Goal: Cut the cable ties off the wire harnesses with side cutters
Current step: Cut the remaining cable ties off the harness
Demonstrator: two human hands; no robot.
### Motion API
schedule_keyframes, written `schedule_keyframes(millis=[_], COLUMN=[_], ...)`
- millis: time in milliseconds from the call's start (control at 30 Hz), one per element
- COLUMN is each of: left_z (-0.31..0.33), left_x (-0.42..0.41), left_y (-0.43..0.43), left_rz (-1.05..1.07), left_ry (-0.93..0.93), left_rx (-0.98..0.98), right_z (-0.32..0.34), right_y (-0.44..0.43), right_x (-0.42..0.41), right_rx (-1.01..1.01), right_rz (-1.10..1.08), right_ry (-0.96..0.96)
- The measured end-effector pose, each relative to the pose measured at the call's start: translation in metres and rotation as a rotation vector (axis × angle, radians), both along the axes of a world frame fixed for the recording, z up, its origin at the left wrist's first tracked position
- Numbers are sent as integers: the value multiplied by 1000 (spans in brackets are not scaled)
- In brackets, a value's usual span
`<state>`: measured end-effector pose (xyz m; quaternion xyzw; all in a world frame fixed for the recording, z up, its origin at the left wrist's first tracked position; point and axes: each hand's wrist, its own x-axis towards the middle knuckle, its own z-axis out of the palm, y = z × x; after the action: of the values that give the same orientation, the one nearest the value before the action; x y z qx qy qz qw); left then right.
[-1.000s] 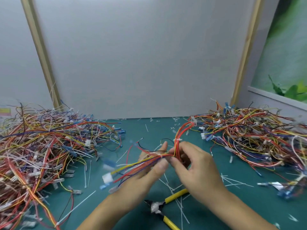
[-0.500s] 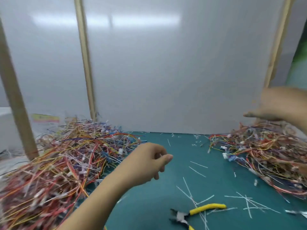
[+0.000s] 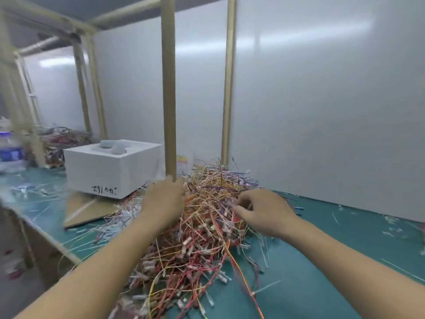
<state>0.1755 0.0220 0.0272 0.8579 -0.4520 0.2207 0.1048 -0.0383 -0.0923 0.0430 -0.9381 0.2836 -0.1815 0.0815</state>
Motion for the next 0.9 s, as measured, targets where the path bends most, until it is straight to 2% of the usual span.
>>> schedule_keyframes(millis=[133, 267, 333, 433, 500, 567, 667, 767, 800, 833, 867, 900], left_z=[12, 25, 24, 16, 10, 8, 28, 55, 61, 65, 67, 68], left_x=[24, 27, 16, -6, -15, -22, -35, -34, -28, -20, -14, -10], left_y=[-5, -18, -25, -29, -29, -31, -38, -43, -42, -41, -40, -39], left_rz=[-99, -212, -237, -329, -456, -551, -493, -513, -509, -491, -466, -429], left_ry=[204, 263, 205, -115, -226, -208, 19, -127, -118, -8, 211, 469], left_rx=[128, 189, 126, -42, -170, -246, -363, -661, -758, -818, -816, -728], right_z=[4, 2, -1, 6, 24, 54, 105, 150, 161, 171, 177, 182], right_y=[-13, -32, -39, -46, -50, -50, -39, -27, -24, -23, -24, -26], right_x=[46, 75, 84, 90, 92, 95, 95, 89, 84, 79, 74, 69], right_rx=[-3, -222, -328, -376, -327, -267, -189, -88, -39, 1, 21, 27], right_rz=[1, -103, -99, -44, -17, 41, 182, 276, 296, 313, 323, 325], right_ry=[-42, 74, 153, 168, 70, -67, -216, -447, -518, -564, -585, -595])
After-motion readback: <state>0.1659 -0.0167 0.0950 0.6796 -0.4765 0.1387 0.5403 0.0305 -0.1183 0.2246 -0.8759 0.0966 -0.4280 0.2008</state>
